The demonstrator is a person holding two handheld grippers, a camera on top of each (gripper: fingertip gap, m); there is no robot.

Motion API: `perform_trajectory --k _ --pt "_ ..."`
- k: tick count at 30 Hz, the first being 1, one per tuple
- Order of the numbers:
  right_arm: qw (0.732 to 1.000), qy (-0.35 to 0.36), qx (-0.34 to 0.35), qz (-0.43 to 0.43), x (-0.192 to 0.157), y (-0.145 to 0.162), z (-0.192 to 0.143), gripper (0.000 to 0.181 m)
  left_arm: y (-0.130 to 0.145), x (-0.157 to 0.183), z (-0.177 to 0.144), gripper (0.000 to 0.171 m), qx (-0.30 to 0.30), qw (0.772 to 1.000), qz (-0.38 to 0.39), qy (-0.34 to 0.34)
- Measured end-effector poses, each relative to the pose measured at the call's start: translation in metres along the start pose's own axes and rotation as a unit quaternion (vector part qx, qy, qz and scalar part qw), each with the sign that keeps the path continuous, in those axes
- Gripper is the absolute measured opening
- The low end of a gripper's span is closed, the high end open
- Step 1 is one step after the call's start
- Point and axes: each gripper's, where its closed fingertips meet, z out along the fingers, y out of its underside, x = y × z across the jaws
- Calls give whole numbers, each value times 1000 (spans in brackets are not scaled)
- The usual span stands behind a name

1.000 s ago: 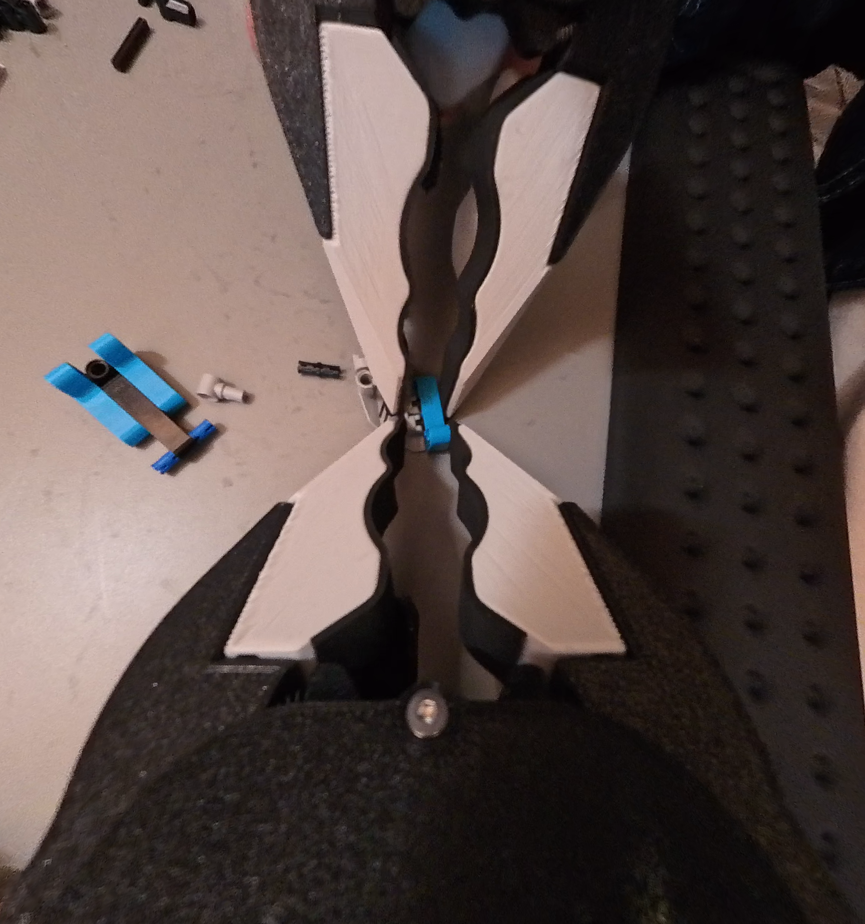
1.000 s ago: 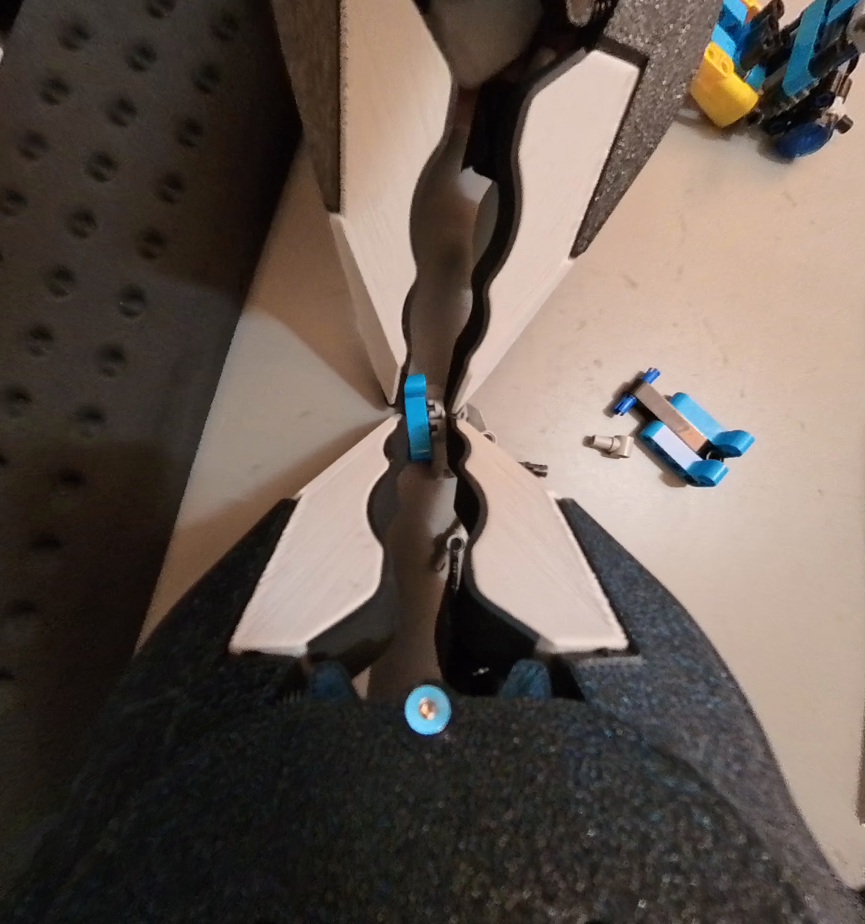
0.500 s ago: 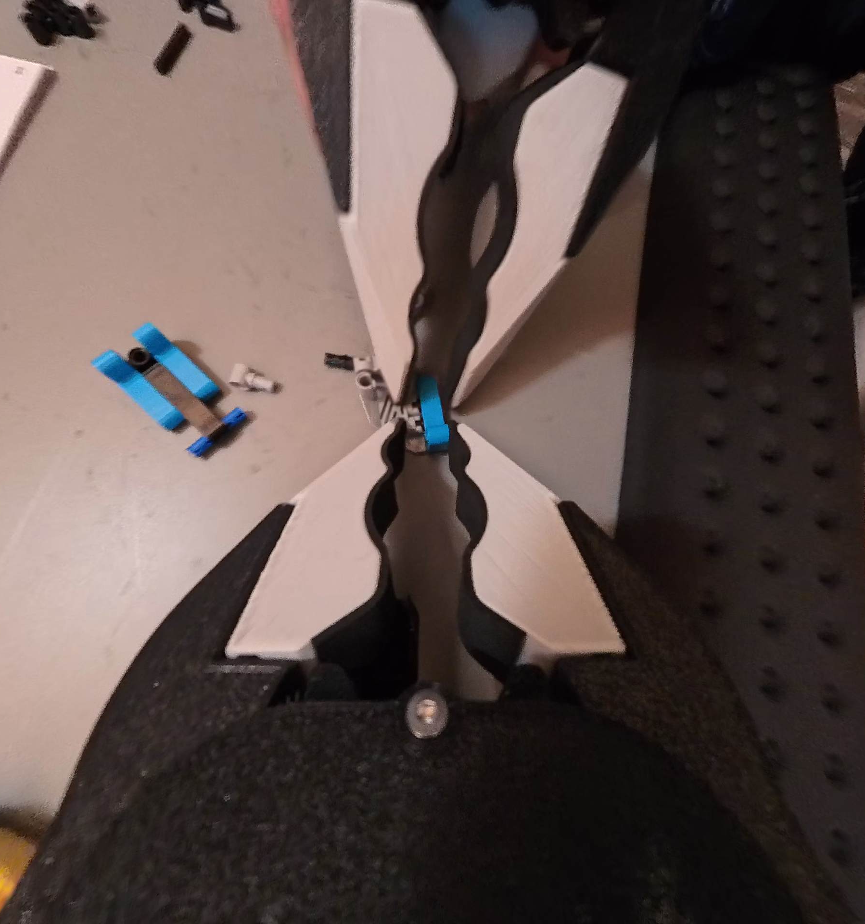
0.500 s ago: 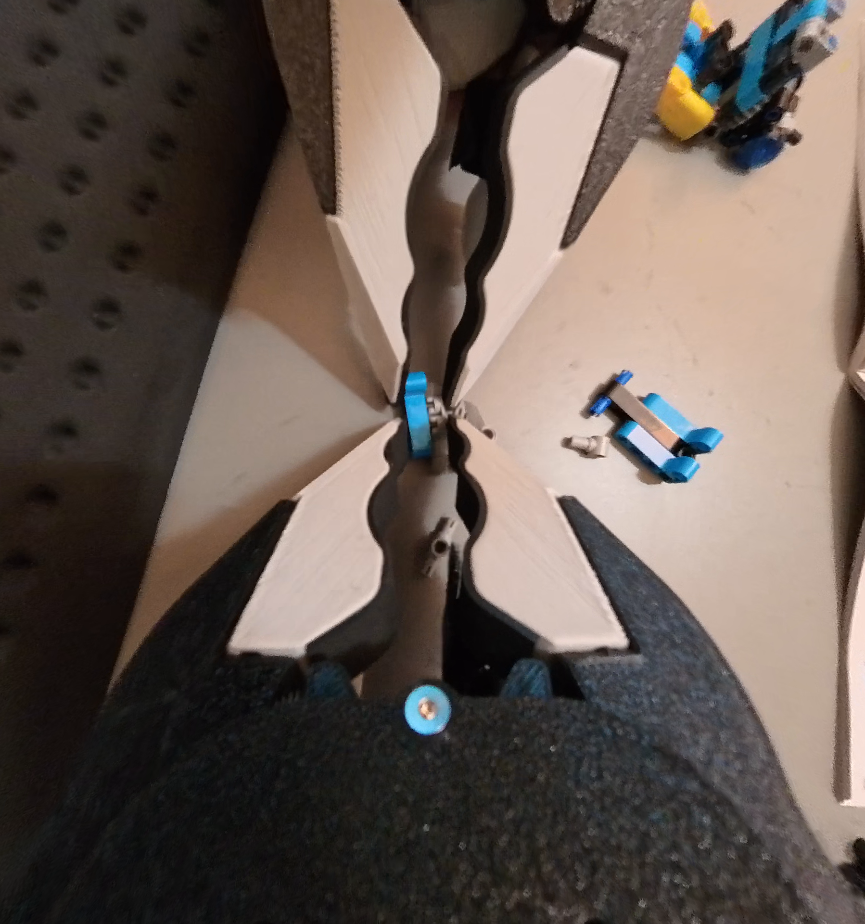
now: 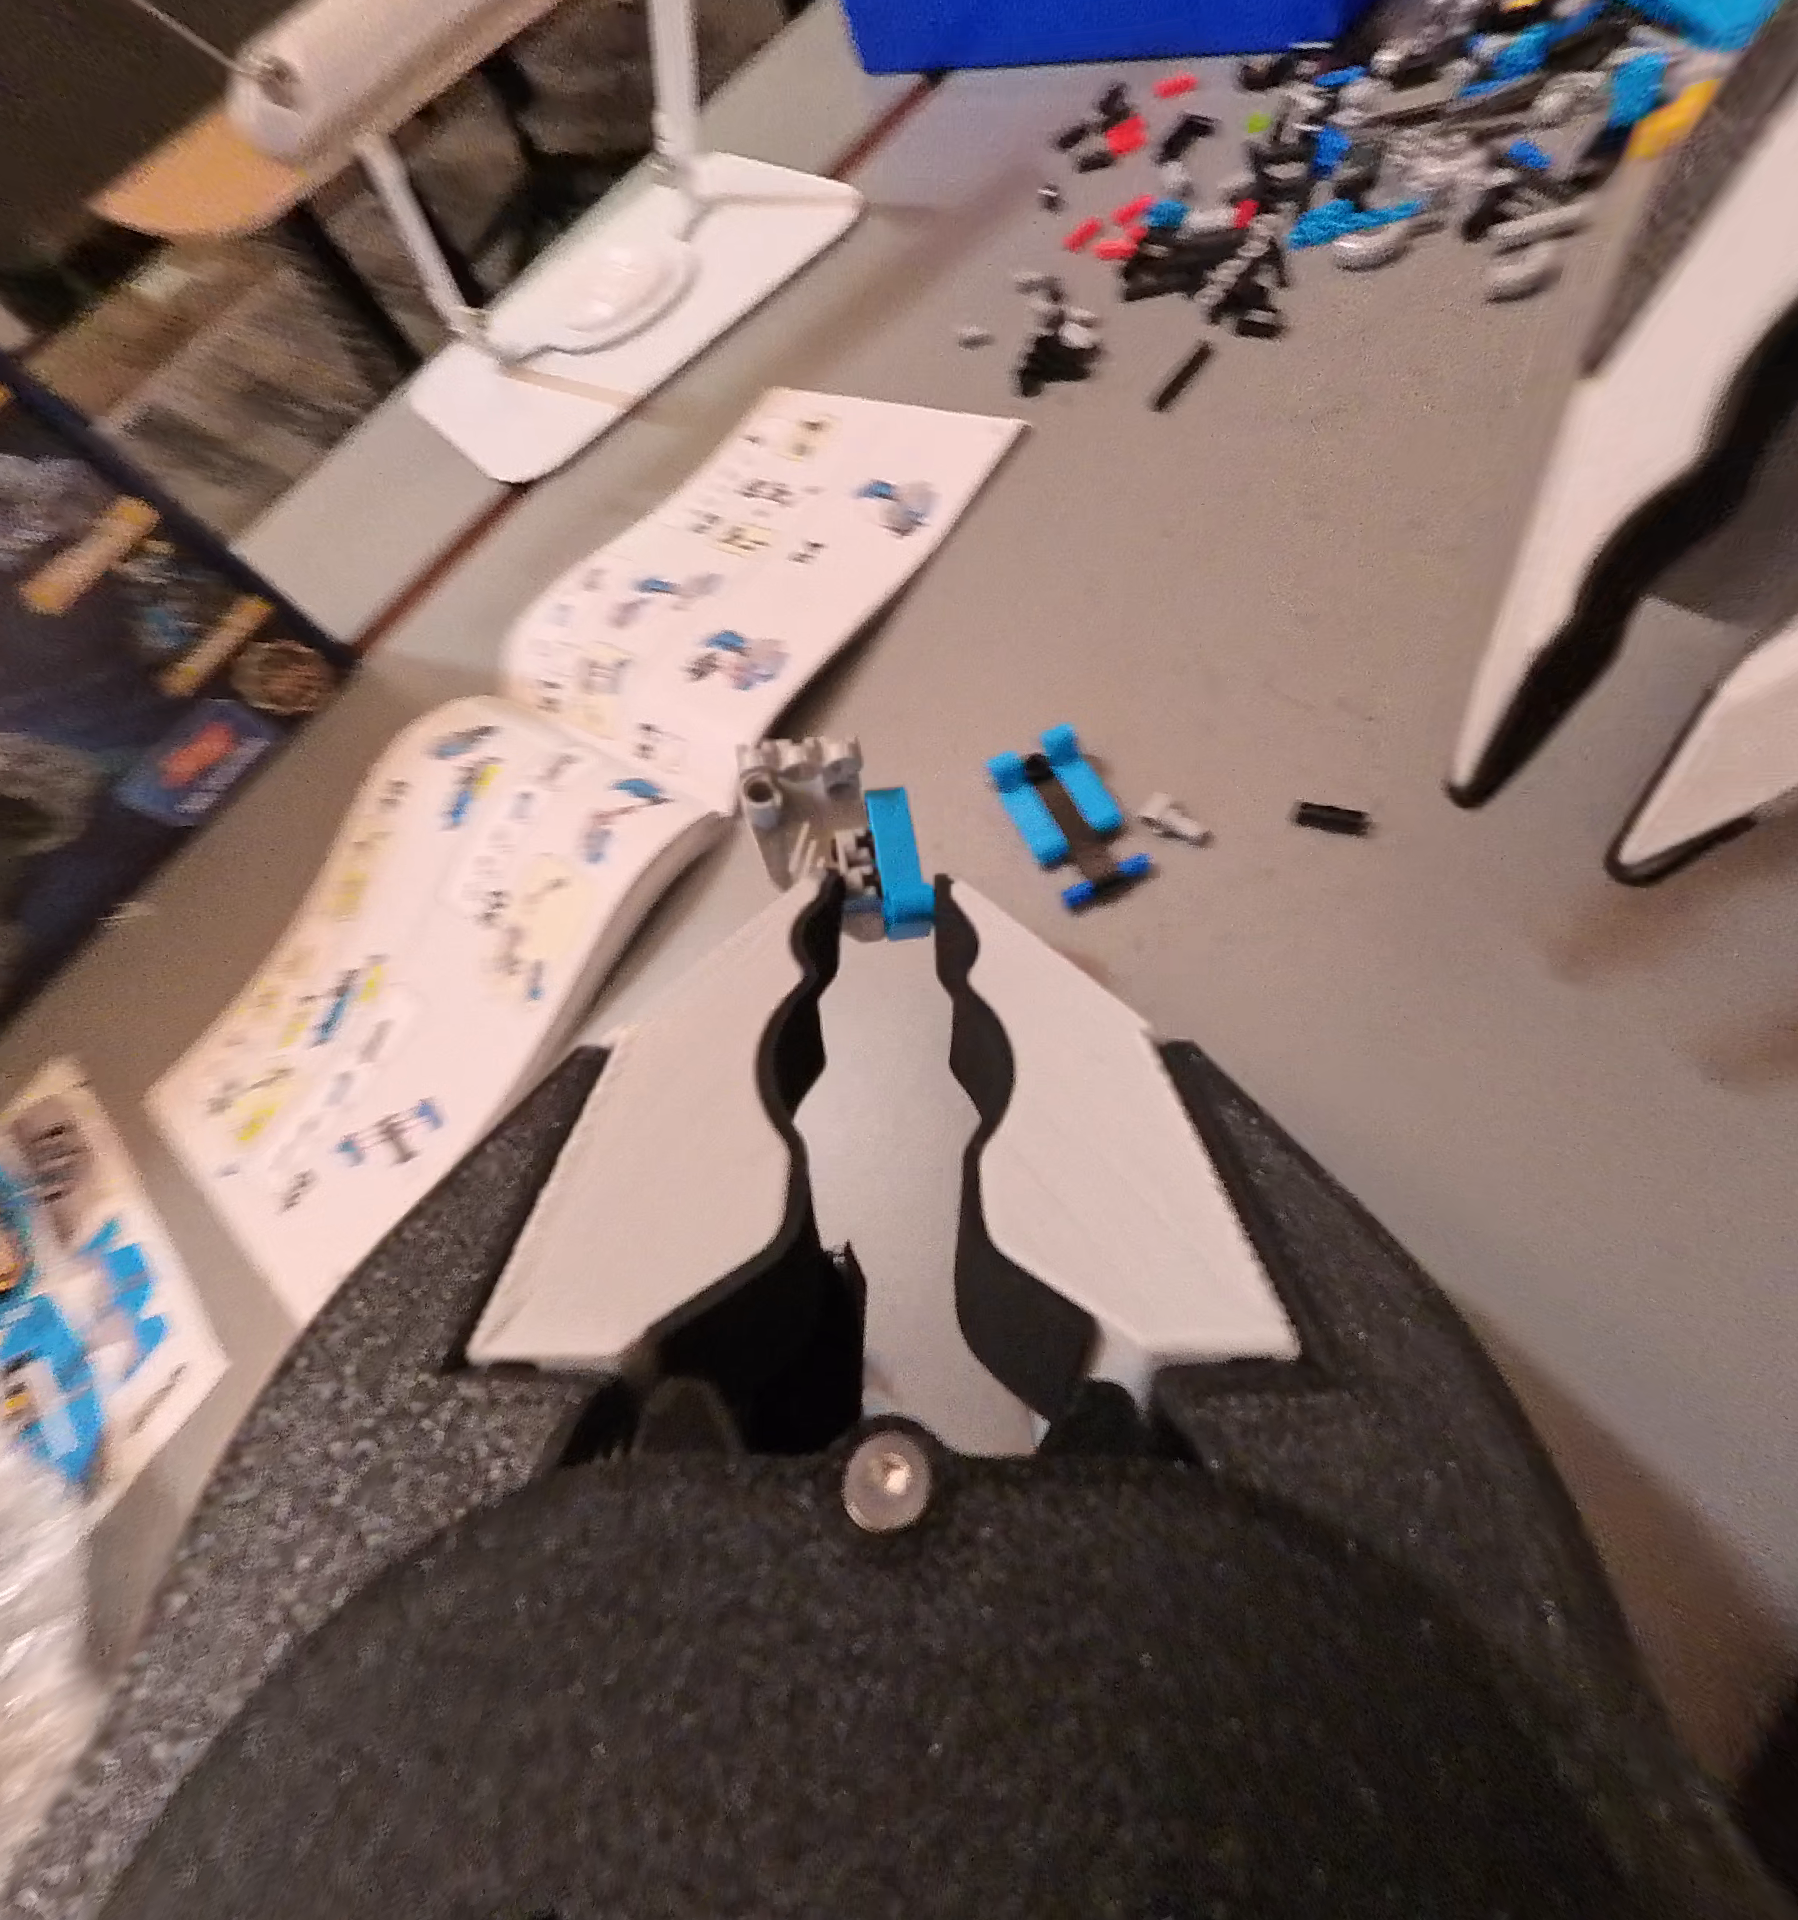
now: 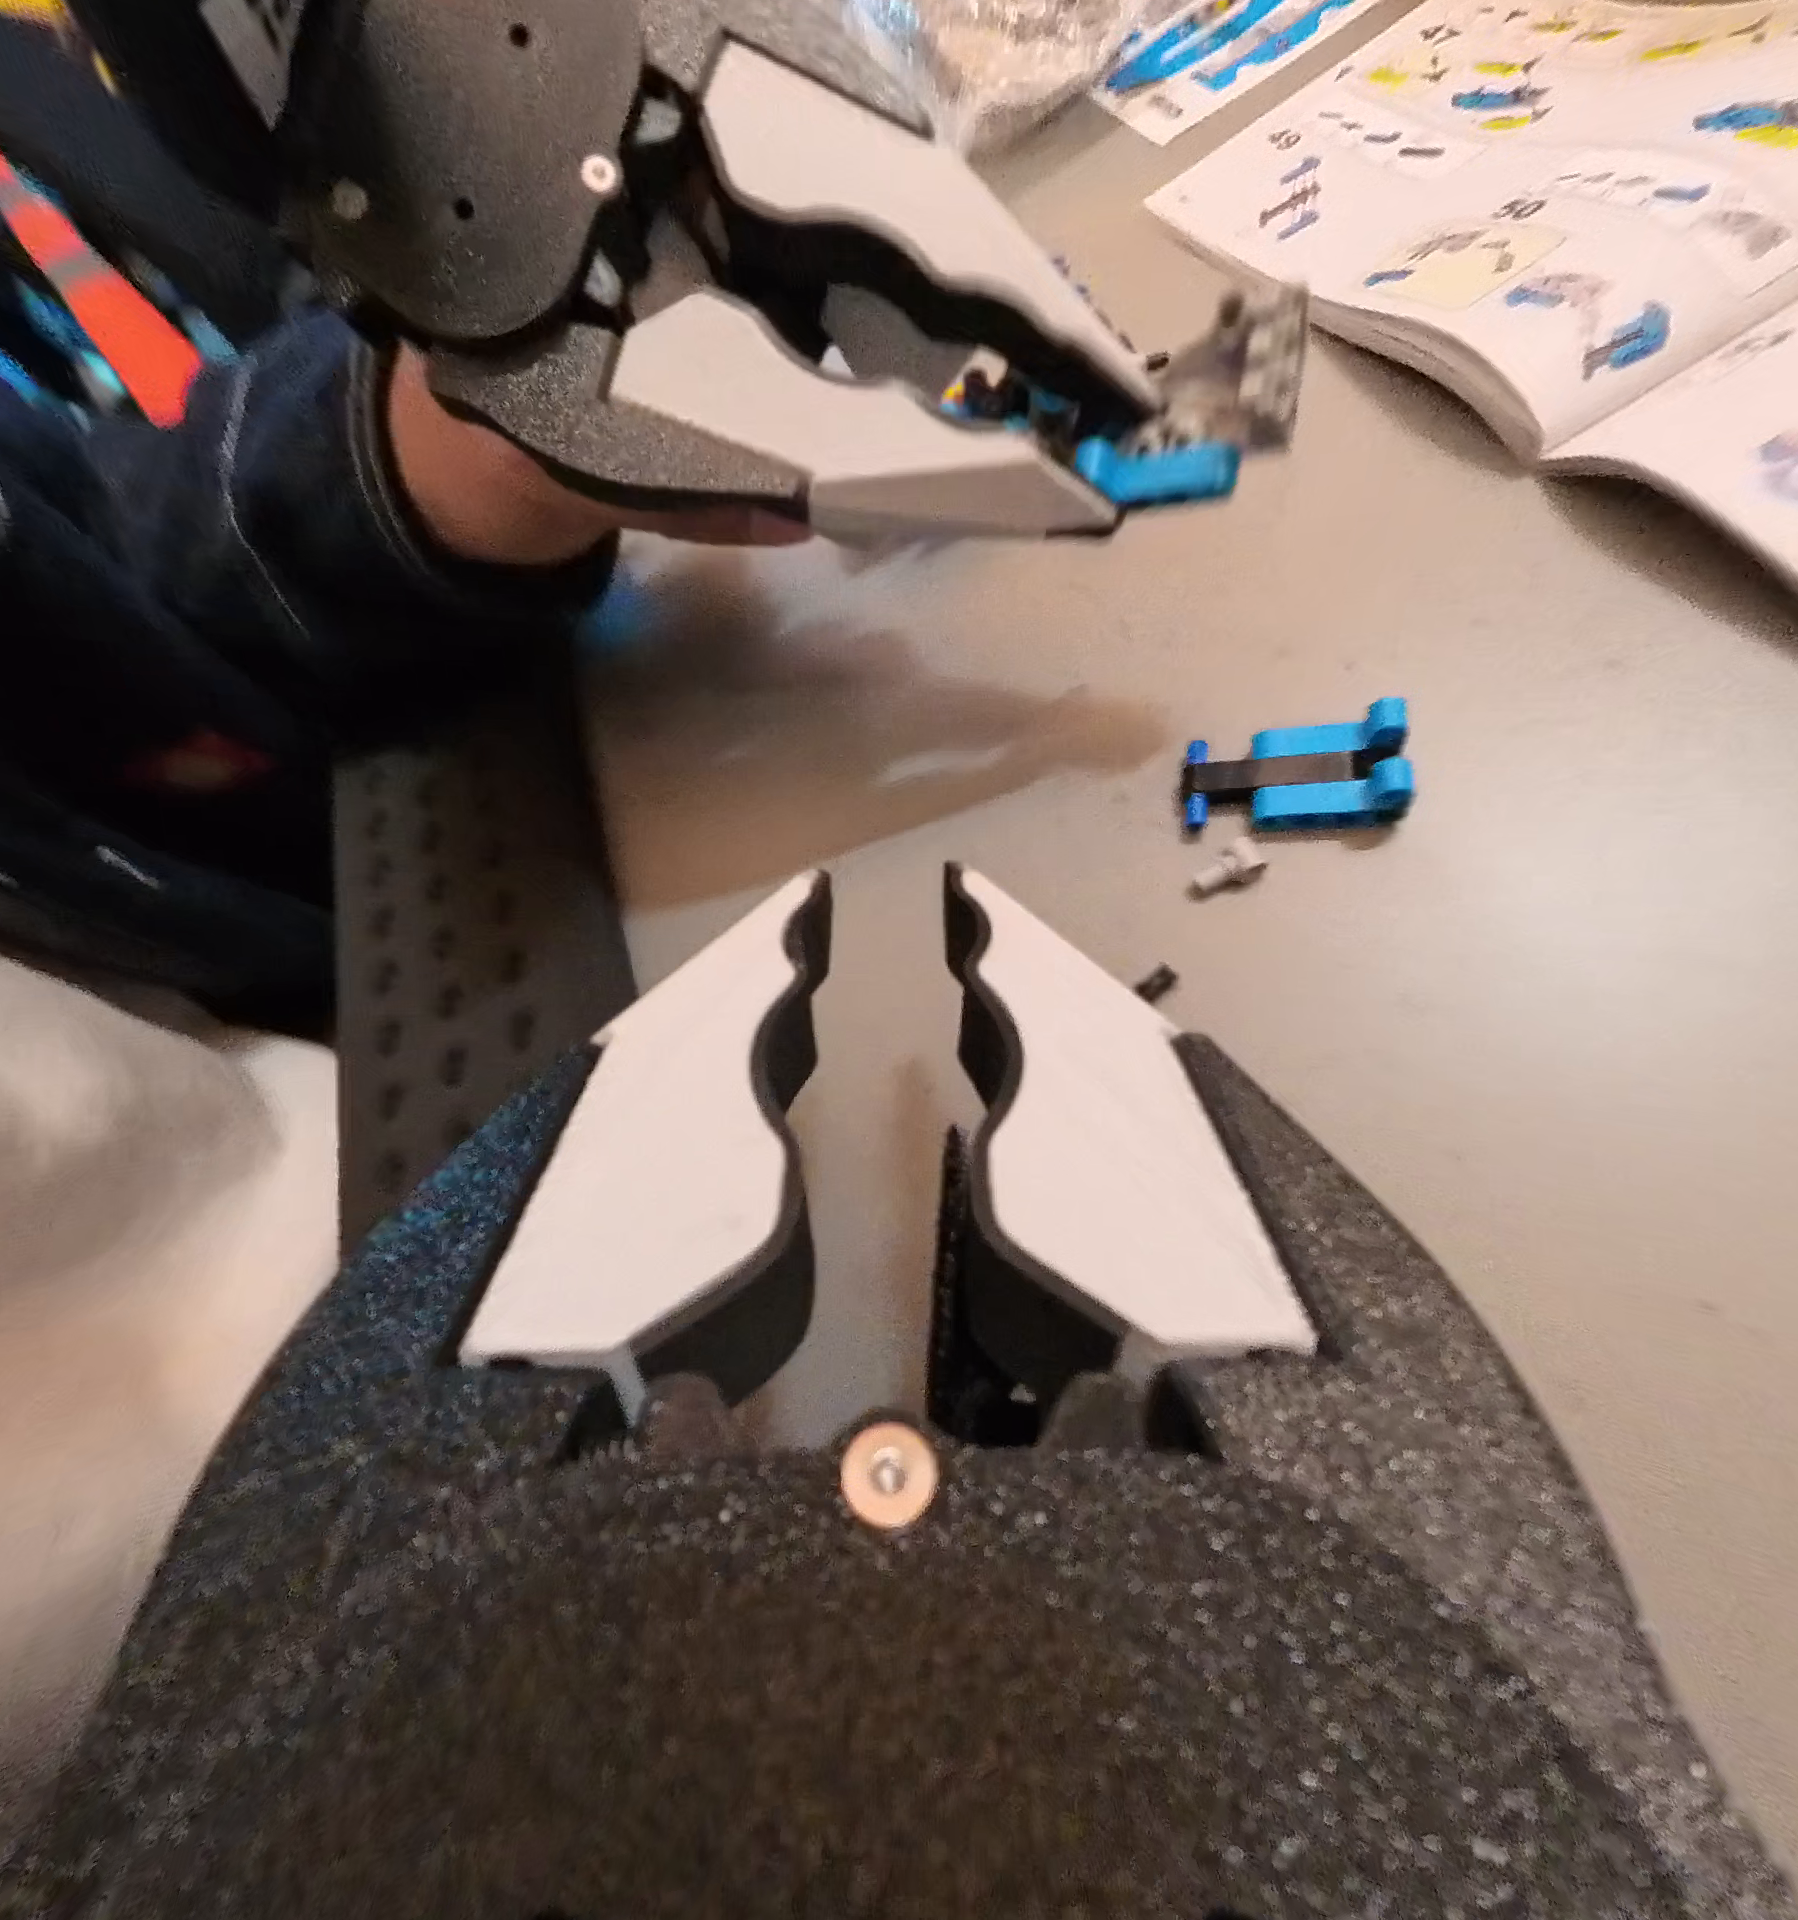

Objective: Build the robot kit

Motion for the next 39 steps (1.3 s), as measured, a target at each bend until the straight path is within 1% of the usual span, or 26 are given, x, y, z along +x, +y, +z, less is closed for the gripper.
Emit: perform_trajectory --k 2,3,4,5,6,7,8,11,12,14,18,24,39 --pt "997 -3 66 38 4 -5 5 14 -1 -15 -4 17 4 999 16 -37" --pt "994 -18 99 53 6 -12 3 12 1 -21 -5 17 1 998 26 -52" --pt "991 -42 106 76 5 -19 -2 14 3 -25 -5 17 -3 997 36 -65" --pt "987 -65 120 81 2 -28 -10 16 4 -28 -5 18 -6 996 50 -76" --pt "984 -63 148 77 6 -36 -17 15 5 -30 -5 17 -8 994 66 -87" --pt "982 -45 169 75 14 -39 -23 13 5 -31 -5 17 -11 992 84 -98" --pt "981 -34 176 72 19 -38 -26 12 6 -30 -4 18 -15 989 102 -104" --pt "984 -18 160 81 30 -26 -25 12 6 -25 -2 17 -22 982 151 -113" --pt "983 -24 158 90 31 -26 -25 12 5 -24 -1 18 -22 980 161 -116" --pt "980 -41 167 100 28 -29 -28 11 6 -20 0 18 -24 978 173 -114" --pt "983 -30 154 100 31 -24 -24 9 7 -18 1 18 -30 974 190 -116" --pt "984 -30 134 110 33 -18 -18 9 10 -14 3 17 -37 974 195 -107" --pt "983 -31 137 118 35 -18 -18 7 10 -11 3 18 -34 979 179 -92"
